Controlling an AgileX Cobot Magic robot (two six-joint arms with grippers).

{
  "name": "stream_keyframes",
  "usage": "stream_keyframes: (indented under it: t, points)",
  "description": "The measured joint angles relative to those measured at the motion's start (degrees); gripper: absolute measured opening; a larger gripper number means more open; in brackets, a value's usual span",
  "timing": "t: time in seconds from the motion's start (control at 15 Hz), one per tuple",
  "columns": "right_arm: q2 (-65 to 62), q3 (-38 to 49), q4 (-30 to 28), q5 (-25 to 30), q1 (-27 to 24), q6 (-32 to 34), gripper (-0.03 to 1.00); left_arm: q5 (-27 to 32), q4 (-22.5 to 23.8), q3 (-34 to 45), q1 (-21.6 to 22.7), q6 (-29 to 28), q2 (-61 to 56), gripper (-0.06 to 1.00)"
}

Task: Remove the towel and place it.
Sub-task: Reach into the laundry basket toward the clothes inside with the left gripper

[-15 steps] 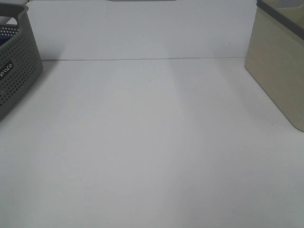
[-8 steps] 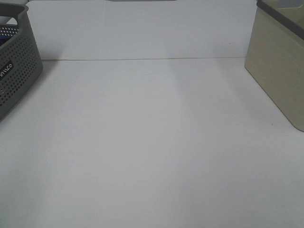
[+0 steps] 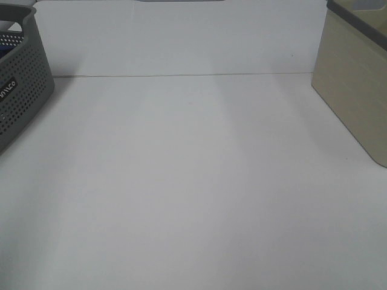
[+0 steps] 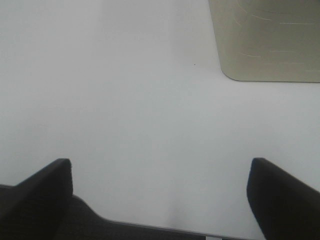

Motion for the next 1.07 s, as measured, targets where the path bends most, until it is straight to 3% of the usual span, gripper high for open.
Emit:
stream_keyframes:
  t: [0.67,0.93,1.07]
  points:
    - [0.00,0.00,0.00,0.00,0.00,0.00,0.91,-0.69,2.52,-8.94,0.00,17.25,22.40,0.99]
    - [0.00,0.00,0.00,0.00,0.00,0.00,0.91,-0.74,7.56,-16.10,0.00,19.82,30.25,0.99]
    - [0.00,0.00,0.00,0.00,0.00,0.00,0.91,-0.97,12.78,-21.94,0.00,20.91,37.41,0.99]
